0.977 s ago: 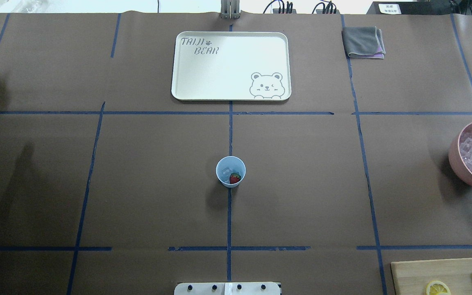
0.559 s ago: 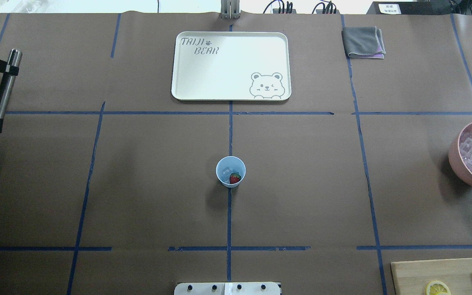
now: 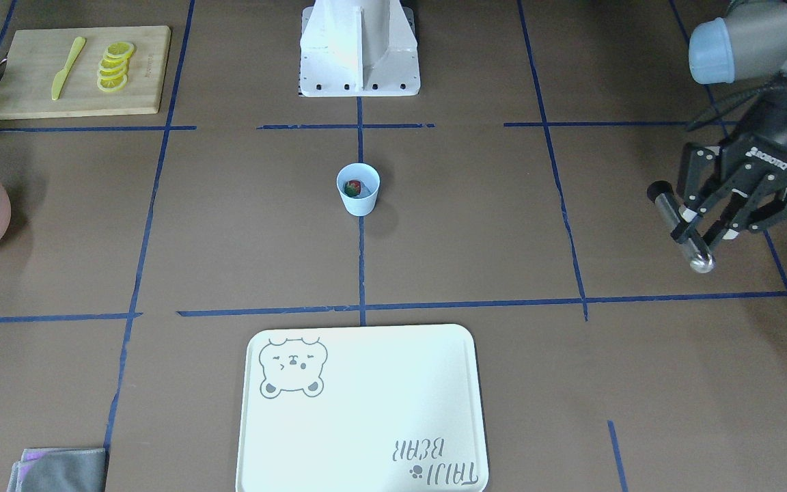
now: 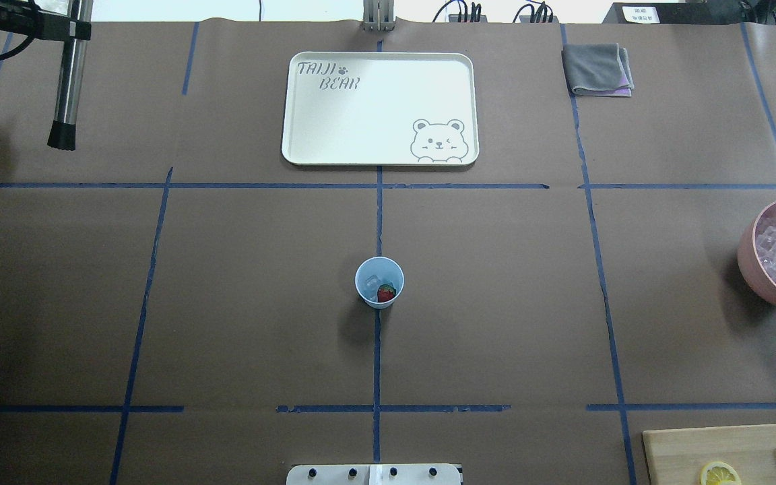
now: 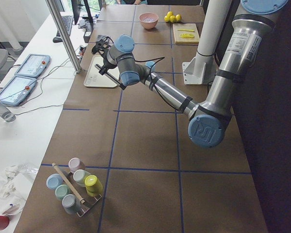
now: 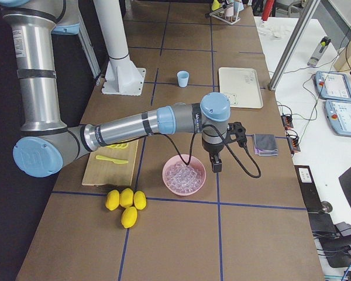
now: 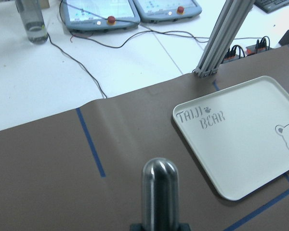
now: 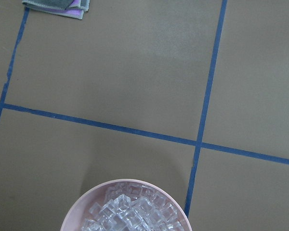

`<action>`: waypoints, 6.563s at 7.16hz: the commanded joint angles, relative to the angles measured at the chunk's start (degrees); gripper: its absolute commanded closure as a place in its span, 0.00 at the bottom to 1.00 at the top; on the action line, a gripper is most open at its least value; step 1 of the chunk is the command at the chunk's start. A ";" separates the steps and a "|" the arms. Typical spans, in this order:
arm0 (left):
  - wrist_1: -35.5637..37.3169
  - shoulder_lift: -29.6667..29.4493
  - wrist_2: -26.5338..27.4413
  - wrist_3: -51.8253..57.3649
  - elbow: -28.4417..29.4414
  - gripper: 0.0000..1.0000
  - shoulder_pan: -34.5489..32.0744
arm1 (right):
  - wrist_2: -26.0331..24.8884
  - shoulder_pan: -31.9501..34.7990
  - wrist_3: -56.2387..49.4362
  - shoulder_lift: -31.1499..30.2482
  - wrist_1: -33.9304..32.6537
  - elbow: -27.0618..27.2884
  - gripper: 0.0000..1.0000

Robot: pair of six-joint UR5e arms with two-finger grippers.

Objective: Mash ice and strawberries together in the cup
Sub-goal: 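Lift the steel rod upright with the left gripper, then carry the rod over the cup and lower its tip inside, then press the rod down into the cup onto the ice and strawberry, then lift the rod out of the cup and carry it back with the left gripper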

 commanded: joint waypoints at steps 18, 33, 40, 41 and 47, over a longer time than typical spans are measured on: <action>-40.65 -11.52 65.85 -1.56 14.11 1.00 50.04 | -1.21 -0.05 -0.12 -0.93 0.08 -2.16 0.01; -41.18 -12.40 67.35 -1.73 18.33 1.00 52.16 | -1.29 -0.05 -0.29 -1.02 0.34 -2.77 0.01; -41.10 -12.66 67.61 -1.82 18.78 1.00 52.25 | -1.29 -0.05 -0.29 -0.93 0.43 -2.77 0.01; -41.01 -12.66 67.09 -1.73 17.74 1.00 51.99 | -1.29 -0.05 -0.29 -0.93 0.43 -2.77 0.01; -30.94 -8.30 49.30 -7.30 7.00 1.00 35.16 | -1.38 -0.05 -0.21 -0.93 0.43 -2.77 0.01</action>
